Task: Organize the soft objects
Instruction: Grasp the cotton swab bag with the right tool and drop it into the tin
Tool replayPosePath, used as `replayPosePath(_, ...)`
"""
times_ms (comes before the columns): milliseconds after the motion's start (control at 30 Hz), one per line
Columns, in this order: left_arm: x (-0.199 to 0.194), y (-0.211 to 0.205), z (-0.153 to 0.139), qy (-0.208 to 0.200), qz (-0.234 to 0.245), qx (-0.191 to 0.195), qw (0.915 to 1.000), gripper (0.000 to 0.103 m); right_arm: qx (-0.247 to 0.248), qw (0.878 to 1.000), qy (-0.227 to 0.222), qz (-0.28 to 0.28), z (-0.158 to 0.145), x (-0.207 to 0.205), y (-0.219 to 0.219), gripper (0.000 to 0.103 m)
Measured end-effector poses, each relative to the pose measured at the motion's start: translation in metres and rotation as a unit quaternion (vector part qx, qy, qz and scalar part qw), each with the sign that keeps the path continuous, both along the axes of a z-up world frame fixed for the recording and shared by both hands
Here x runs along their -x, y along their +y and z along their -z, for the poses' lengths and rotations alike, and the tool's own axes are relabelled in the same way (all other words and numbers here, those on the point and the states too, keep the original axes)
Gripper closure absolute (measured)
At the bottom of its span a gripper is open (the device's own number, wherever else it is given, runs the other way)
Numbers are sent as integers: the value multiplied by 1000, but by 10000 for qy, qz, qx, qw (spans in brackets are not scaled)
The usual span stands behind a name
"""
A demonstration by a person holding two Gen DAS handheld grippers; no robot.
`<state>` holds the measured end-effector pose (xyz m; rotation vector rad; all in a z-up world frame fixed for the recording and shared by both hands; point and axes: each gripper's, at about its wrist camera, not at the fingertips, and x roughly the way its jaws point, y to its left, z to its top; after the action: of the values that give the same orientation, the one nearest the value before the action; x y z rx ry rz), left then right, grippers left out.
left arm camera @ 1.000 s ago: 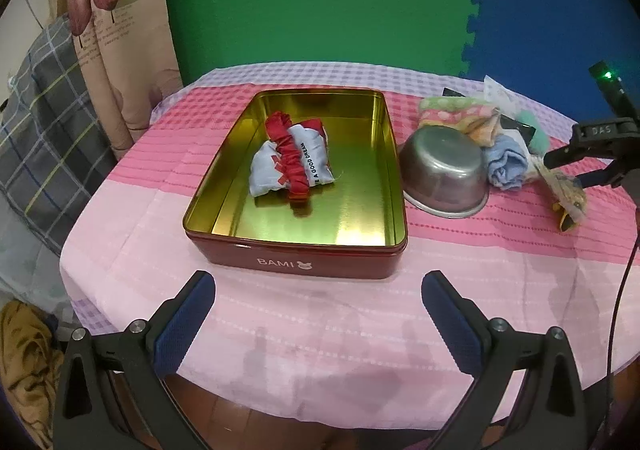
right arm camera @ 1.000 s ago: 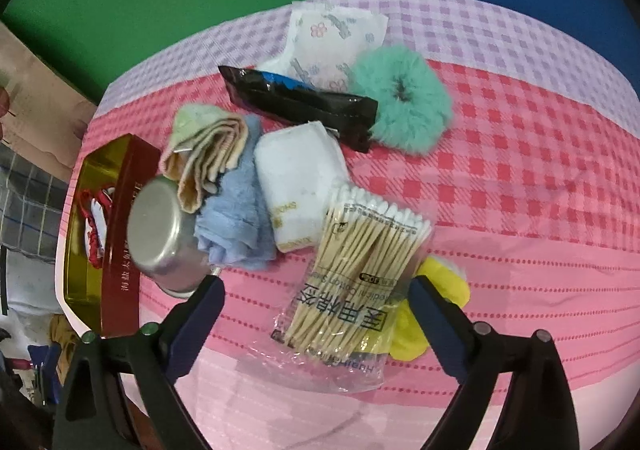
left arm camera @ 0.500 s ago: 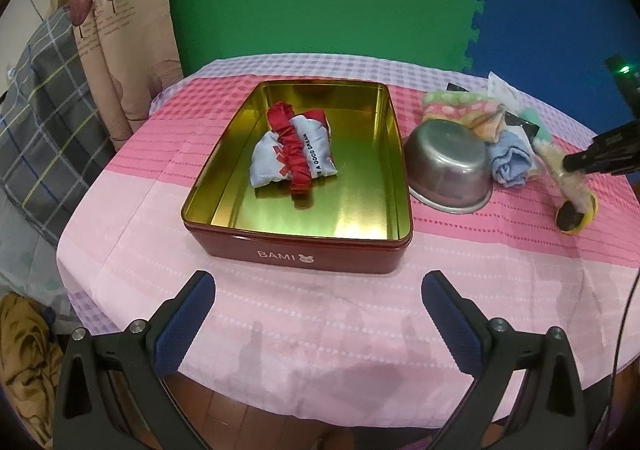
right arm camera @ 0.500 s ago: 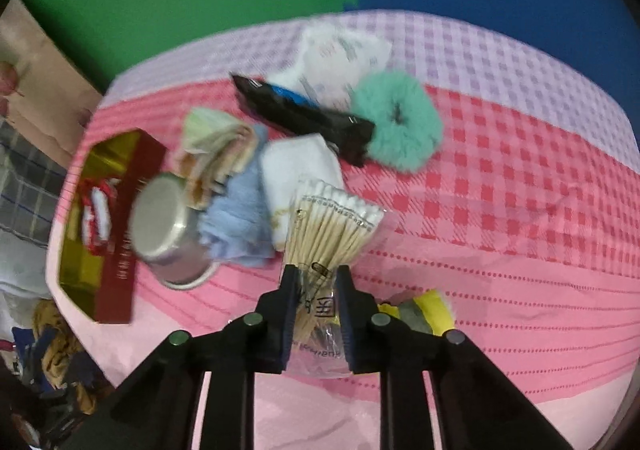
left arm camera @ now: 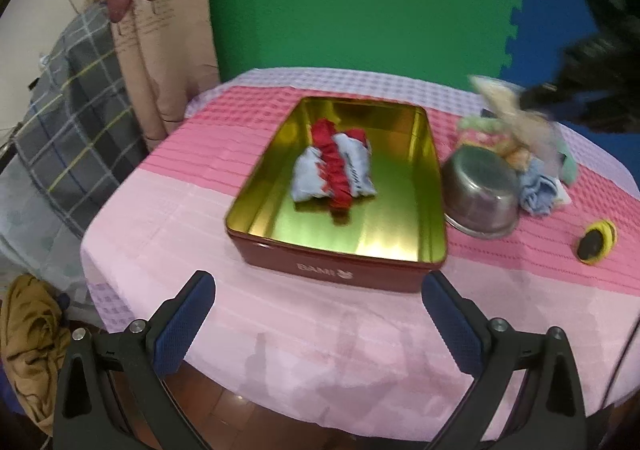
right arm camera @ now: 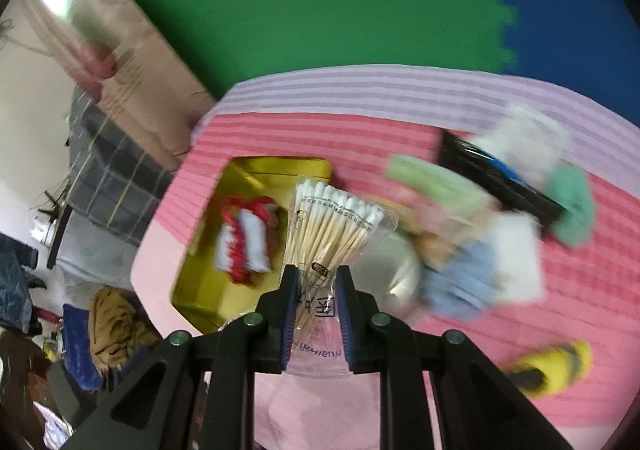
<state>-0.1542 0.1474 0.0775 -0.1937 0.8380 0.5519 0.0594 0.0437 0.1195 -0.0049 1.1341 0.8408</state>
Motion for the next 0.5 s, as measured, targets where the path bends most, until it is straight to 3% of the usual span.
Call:
replayPosePath(167,4,8,-5,-45,-263,-248,9993,0,85,9995,16,-317,13,-11,76,84)
replayPosePath(300,6,13,-9,-69,-409,-387,9984,0,551,9972,-146,-487,37,-24,126,84)
replayPosePath(500,6,23,-7,-53,-423,-229,9988,0,1073,9921,-264,-589,68,-28,161,84)
